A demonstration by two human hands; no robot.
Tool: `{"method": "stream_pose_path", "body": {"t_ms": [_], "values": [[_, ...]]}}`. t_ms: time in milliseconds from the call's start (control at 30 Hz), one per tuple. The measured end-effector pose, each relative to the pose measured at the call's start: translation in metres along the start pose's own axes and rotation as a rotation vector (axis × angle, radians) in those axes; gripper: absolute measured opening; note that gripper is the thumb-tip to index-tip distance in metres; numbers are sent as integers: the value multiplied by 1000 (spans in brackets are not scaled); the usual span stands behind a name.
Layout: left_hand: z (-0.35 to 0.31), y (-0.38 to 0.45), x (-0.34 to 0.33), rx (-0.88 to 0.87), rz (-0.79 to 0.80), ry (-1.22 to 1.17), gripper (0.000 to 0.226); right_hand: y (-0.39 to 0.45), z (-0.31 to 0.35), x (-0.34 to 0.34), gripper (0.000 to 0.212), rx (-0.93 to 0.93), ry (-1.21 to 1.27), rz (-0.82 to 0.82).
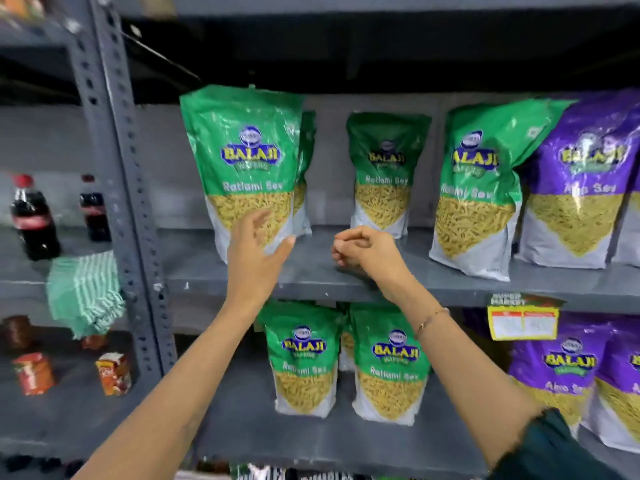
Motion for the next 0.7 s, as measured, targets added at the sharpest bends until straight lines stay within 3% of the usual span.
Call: {"method": "stream_pose_path", "body": {"t_ms": [67, 133, 200, 267, 433, 467, 600, 700], "values": [[15, 20, 8, 6, -83, 71, 74, 24, -3, -18, 15, -40, -76, 8], [34, 37, 11, 90, -79, 171, 96, 41, -5, -40, 43, -83, -181, 51], [49, 46, 11, 189, -10, 269, 104, 51, -4, -63, 72, -95, -277, 140], [59, 51, 10, 249, 76, 285, 91, 53, -2, -83, 91, -113, -311, 223], [78, 70, 17, 328, 104, 324, 57, 77, -33, -109, 104, -135, -259, 221], [81, 75, 18, 342, 126, 307, 54, 84, -41, -110, 104, -128, -246, 202], [91, 85, 13, 392, 305, 182, 56, 58, -16, -97, 56, -55, -297, 34], [92, 81, 7, 398, 345, 102, 58, 51, -10, -90, 44, 27, -334, -27]]}}
Point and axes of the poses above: each hand's wrist, its own y-axis towards the middle knuckle, its own x-axis out of the back of the hand, z = x × y, the point moved 2 cm from there along y, towards the middle knuckle, and after that the axes turned 14 degrees about -z, right-handed, at the moved point
